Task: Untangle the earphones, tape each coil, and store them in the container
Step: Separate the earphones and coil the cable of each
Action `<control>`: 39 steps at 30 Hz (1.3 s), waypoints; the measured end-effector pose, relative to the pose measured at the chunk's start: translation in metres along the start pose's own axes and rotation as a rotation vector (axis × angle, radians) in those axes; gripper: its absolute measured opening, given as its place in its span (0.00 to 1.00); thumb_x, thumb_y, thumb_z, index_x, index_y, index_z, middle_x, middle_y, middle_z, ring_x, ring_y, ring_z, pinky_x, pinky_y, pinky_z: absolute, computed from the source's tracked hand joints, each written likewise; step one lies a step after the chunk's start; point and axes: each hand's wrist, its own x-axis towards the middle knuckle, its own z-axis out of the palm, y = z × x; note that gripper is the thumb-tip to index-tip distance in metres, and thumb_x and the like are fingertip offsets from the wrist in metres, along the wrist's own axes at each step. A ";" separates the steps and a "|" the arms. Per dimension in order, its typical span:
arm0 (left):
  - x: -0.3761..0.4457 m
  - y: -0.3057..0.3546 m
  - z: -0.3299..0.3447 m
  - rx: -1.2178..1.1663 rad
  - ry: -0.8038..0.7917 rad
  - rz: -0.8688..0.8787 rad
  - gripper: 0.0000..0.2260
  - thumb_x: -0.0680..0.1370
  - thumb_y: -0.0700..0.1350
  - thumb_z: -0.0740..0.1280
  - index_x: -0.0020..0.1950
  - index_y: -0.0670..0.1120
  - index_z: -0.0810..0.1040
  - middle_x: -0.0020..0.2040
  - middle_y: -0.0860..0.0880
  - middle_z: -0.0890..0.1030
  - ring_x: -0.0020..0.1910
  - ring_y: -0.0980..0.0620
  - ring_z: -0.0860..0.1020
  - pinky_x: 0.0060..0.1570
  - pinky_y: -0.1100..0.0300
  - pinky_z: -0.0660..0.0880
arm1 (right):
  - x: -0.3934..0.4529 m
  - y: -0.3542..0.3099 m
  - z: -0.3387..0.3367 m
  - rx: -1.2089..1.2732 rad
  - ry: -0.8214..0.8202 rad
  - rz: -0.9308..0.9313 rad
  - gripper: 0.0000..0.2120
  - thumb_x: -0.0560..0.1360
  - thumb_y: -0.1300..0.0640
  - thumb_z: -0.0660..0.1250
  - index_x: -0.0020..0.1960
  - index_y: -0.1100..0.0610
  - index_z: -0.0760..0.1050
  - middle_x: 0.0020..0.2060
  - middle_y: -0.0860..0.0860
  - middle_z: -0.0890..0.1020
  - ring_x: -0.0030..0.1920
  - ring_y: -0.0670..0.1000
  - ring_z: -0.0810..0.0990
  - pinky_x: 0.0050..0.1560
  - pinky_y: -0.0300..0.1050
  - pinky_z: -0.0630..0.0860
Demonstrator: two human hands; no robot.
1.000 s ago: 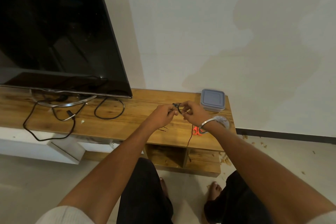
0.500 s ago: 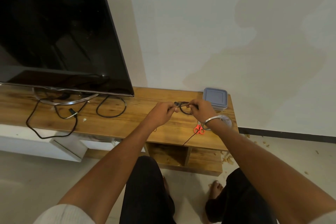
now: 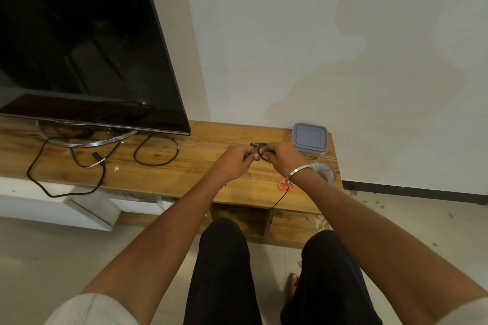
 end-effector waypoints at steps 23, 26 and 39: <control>0.001 -0.003 -0.005 -0.013 0.022 -0.029 0.11 0.81 0.48 0.62 0.50 0.47 0.83 0.29 0.51 0.72 0.26 0.54 0.63 0.29 0.59 0.61 | 0.006 0.006 0.005 -0.050 0.028 0.009 0.14 0.80 0.58 0.57 0.61 0.58 0.77 0.48 0.60 0.83 0.47 0.60 0.80 0.47 0.50 0.75; 0.000 -0.009 -0.009 -0.009 0.028 -0.039 0.11 0.82 0.49 0.62 0.52 0.47 0.83 0.28 0.53 0.71 0.26 0.54 0.63 0.29 0.60 0.61 | 0.008 0.020 0.002 -0.067 0.110 0.080 0.13 0.80 0.60 0.58 0.59 0.60 0.78 0.46 0.62 0.83 0.45 0.62 0.80 0.45 0.50 0.75; 0.002 0.000 0.004 0.016 0.030 -0.017 0.10 0.81 0.45 0.63 0.49 0.45 0.83 0.31 0.54 0.74 0.26 0.57 0.65 0.28 0.63 0.61 | 0.000 0.004 0.018 0.028 -0.068 -0.015 0.11 0.79 0.60 0.59 0.58 0.59 0.77 0.47 0.58 0.83 0.48 0.57 0.80 0.44 0.43 0.72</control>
